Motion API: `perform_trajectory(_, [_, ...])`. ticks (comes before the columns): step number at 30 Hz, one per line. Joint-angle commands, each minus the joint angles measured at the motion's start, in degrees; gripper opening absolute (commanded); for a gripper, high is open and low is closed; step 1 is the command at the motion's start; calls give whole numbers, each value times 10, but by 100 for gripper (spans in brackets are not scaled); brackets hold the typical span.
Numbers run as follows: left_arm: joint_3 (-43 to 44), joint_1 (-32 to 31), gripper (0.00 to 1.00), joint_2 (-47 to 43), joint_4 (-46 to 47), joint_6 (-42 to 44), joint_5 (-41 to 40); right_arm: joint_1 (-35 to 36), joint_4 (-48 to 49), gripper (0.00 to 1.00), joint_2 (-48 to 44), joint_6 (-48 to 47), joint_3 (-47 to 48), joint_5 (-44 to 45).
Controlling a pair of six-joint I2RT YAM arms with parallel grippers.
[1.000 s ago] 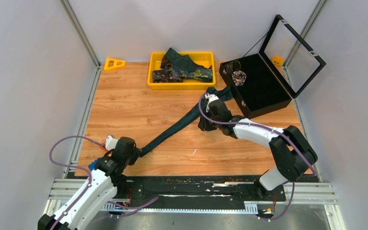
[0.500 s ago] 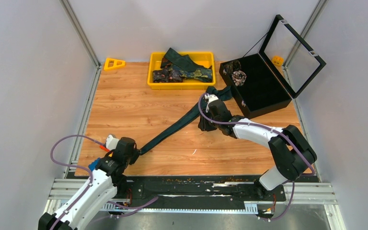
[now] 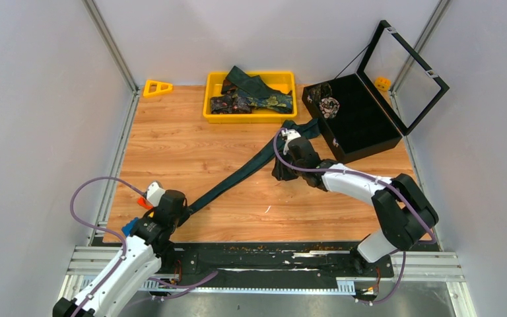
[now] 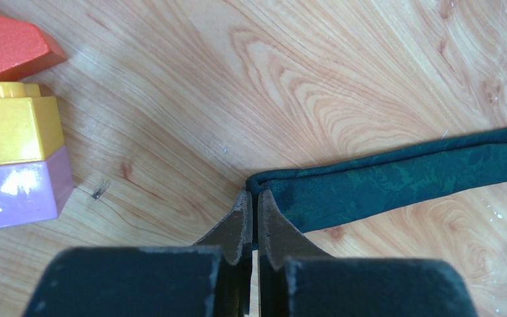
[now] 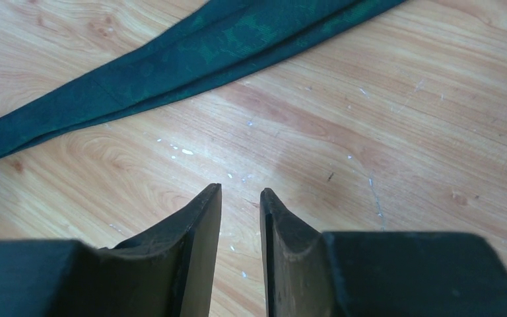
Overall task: Roll the ties
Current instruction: Roll the tie at the center of the board.
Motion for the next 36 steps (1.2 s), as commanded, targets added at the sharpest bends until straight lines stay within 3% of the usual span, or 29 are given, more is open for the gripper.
perform_trajectory(1, [14, 4, 0, 0, -27, 50, -14, 6, 62, 30, -51, -11, -12, -35])
perform_trajectory(9, [15, 4, 0, -16, -30, 71, -5, 66, 84, 31, -38, 41, 38, -122])
perform_trajectory(22, [32, 3, 0, -67, -78, 55, -9, 204, 144, 25, 194, 134, 228, -204])
perform_trajectory(27, [29, 4, 0, -83, -85, 46, -7, 222, 147, 18, 262, 150, 281, -214])
perform_trajectory(32, [34, 4, 0, -81, -85, 43, 2, 232, 144, 0, 317, 163, 327, -235])
perform_trajectory(36, [39, 4, 0, -75, -84, 42, 10, 236, 136, 0, 349, 167, 356, -239])
